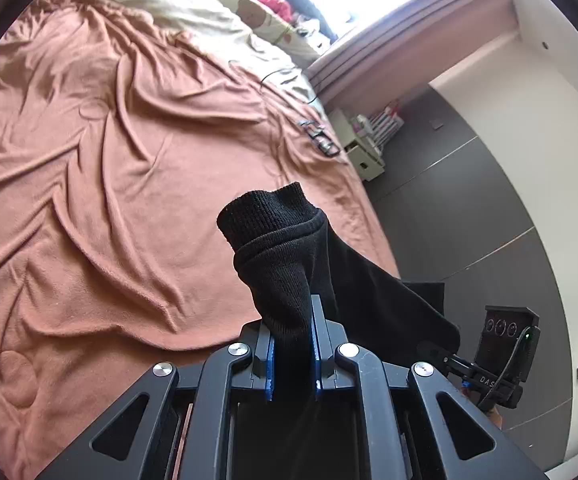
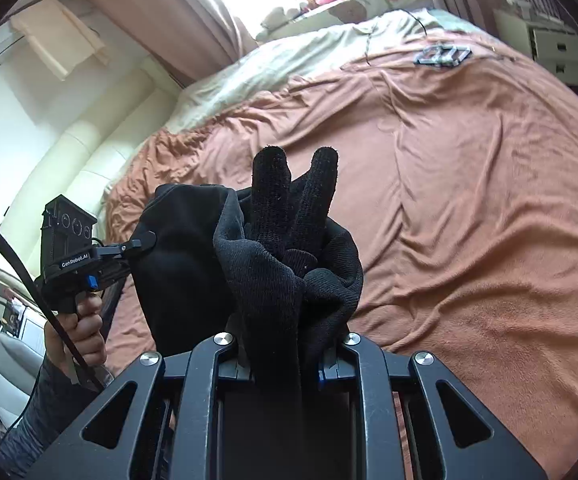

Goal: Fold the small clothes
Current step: 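Raise the sweatshirt off the bed with both grippers holding its ends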

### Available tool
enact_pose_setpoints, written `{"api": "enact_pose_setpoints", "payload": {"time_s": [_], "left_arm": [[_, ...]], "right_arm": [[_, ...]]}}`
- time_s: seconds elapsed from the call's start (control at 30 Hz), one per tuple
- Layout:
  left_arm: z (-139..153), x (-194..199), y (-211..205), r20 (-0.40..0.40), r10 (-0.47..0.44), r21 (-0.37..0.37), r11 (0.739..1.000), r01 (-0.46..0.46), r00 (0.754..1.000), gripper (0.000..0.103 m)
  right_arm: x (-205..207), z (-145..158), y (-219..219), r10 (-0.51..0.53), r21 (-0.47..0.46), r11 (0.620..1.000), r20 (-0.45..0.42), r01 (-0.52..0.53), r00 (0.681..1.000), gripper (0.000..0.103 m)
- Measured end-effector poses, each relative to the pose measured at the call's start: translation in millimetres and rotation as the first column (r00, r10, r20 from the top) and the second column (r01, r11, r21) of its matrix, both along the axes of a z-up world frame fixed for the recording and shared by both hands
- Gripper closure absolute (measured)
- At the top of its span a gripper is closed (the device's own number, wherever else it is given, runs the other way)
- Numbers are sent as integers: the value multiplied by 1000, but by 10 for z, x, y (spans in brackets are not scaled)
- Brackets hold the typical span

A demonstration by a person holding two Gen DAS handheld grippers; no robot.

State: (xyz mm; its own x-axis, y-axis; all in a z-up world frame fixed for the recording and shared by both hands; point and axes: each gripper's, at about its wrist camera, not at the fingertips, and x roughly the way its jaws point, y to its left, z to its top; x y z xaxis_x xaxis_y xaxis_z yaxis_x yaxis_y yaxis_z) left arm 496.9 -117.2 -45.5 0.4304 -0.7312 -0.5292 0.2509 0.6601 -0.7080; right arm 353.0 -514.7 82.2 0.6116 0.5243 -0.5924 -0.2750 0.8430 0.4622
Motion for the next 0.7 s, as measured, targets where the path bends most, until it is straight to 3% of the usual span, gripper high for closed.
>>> {"api": "enact_pose_setpoints", "payload": {"time_s": [0.47, 0.7], "left_arm": [[884, -692, 356, 164, 26, -82, 997, -12, 986, 90], [1253, -925, 711, 230, 71, -112, 993, -46, 971, 90]], "right_arm": [[-987, 781, 289, 50, -49, 998, 213, -40, 976, 88], [-1143, 997, 547, 99, -71, 994, 270, -83, 958, 88]]}}
